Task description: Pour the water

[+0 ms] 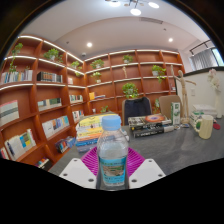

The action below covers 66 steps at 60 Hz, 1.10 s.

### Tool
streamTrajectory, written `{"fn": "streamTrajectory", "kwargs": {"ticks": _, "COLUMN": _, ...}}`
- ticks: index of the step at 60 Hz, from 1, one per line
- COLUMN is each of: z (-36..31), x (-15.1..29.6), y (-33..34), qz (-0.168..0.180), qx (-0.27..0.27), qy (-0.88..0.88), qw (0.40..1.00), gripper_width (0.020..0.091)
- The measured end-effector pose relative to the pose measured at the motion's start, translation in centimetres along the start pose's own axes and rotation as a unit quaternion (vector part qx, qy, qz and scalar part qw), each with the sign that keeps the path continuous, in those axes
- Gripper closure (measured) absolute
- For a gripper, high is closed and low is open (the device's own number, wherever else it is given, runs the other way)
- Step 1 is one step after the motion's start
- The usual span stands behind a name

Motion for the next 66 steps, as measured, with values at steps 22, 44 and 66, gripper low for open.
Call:
{"fn": "streamTrajectory", "kwargs": {"ticks": 22, "z": 9.7, "x": 0.7, "y": 0.0, "qz": -0.007, "qx": -0.019, "qy": -0.170, "qw": 0.985, "gripper_width": 0.0785}}
{"fn": "streamTrajectory", "kwargs": {"ticks": 44, "z": 28.2, "x": 7.4, "y": -0.9, "qz": 0.129, "qx": -0.031, "qy": -0.553, "qw": 0.823, "gripper_width": 0.0786}}
{"fn": "streamTrajectory", "kwargs": {"ticks": 66, "z": 36.1, "x": 9.2, "y": -2.0, "qz": 0.201, "qx": 0.003, "qy": -0.794, "qw": 0.573, "gripper_width": 0.0788}}
Point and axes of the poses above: the point between the fingertips, and its own axes, seen from behind it with the camera up: z to the right, x up, y backward, against the way the camera looks, the point moved 2 cm from there along y, backward, against the way the camera looks, and after that the axes turned 8 degrees about y, right-handed, at the moved point
